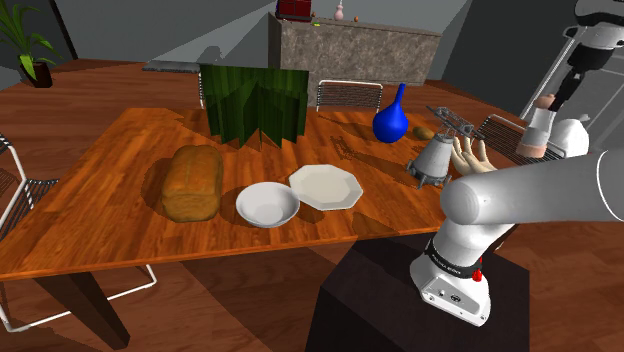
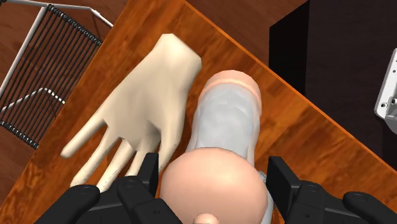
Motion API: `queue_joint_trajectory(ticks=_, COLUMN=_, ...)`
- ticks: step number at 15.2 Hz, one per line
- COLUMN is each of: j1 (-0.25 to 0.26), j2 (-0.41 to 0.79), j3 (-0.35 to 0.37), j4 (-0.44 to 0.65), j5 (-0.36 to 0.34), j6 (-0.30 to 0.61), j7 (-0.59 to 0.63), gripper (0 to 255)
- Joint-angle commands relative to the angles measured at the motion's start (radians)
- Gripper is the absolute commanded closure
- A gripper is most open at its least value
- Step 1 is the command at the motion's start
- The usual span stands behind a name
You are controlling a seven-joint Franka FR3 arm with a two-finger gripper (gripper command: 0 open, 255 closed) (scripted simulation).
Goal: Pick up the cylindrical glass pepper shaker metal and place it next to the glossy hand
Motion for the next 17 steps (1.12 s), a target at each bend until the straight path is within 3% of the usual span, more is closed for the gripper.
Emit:
queue_joint_trajectory(ticks=1, j1=-0.007, j2=-0.013, j3=-0.005, j4=-0.031, j5=-0.009, j6=0.019, j7=0.004, gripper=255)
queue_joint_trajectory(ticks=17, j1=-0.039, j2=-0.061, j3=-0.083, j4=-0.248, j5=-0.087, j6=0.196, j7=0.044, gripper=255)
